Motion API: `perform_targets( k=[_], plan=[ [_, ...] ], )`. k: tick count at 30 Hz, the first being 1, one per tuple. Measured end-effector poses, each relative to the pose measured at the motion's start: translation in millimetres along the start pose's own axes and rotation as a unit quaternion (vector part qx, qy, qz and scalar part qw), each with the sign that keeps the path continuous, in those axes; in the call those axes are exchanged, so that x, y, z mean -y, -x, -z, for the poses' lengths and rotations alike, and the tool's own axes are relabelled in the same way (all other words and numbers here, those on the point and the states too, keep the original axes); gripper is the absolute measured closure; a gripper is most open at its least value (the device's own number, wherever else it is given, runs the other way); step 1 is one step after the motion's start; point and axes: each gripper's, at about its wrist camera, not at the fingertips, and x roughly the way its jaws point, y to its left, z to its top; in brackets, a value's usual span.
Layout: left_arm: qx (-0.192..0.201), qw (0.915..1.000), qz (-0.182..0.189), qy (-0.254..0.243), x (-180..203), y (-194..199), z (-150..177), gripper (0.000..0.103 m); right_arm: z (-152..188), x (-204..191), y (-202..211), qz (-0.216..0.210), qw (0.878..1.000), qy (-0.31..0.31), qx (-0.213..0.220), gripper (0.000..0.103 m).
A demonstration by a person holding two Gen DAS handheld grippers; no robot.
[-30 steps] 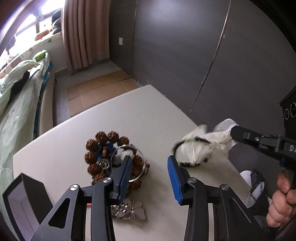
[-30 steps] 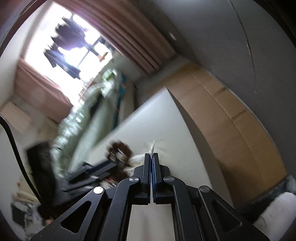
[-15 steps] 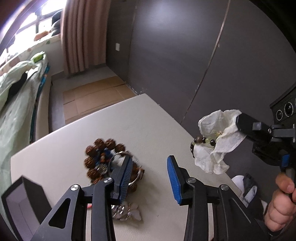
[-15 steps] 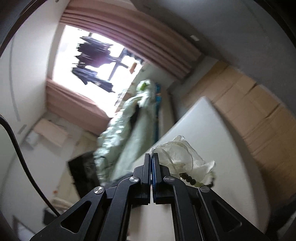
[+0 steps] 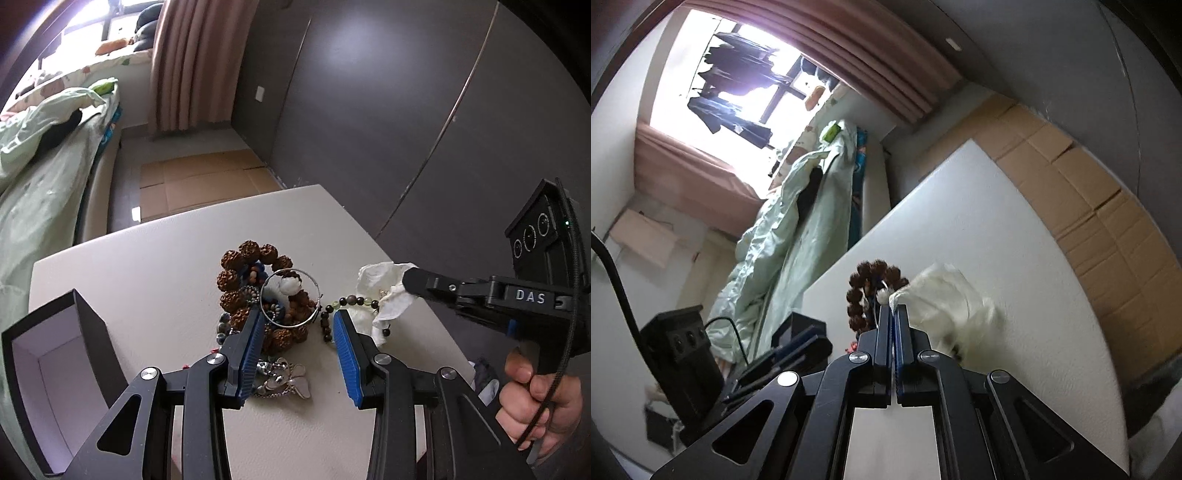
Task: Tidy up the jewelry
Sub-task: 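Carry the tissue bundle toward the left gripper, bead strand hanging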
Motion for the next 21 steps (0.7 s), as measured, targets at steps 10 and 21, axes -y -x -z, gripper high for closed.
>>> perform_targets(
  k=[10,21],
  plan=[
    [-0.019,0.9988,0.03,-0.033,22.9,-9.3,7.8,0.062,-3.8,-2.2,14.0,-0.055,0.998,-0.011,0.027,0.1],
    [0.017,0.9986,0.049,-0.009,14.5,5.4,4.3,0.062,-3.2,-48.7,20.3,-0.127,0.991,0.009,0.041,0.1]
  ],
)
